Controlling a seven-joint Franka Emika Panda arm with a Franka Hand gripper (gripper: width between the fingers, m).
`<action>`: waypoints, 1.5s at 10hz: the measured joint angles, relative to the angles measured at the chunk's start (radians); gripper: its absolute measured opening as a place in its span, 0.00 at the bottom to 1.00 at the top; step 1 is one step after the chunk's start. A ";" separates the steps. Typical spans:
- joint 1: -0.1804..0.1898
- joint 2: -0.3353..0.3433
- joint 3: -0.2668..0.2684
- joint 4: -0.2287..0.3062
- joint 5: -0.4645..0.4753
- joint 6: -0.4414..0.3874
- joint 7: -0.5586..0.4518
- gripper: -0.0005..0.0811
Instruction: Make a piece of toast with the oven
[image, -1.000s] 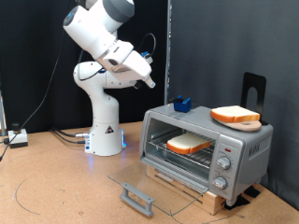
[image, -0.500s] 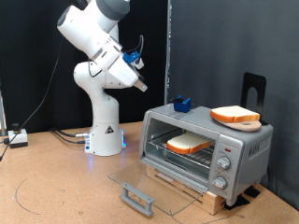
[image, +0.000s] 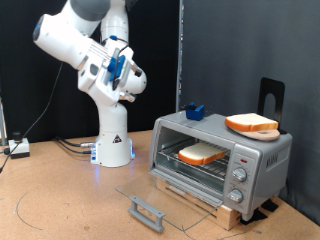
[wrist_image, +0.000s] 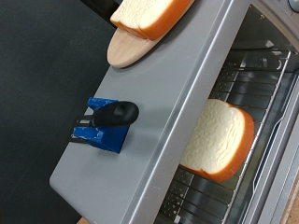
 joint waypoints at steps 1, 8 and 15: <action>0.002 -0.001 0.001 -0.005 0.005 0.014 -0.033 0.99; -0.041 0.203 -0.068 0.076 -0.040 -0.033 0.103 0.99; -0.067 0.386 -0.117 0.206 -0.110 -0.031 0.023 0.99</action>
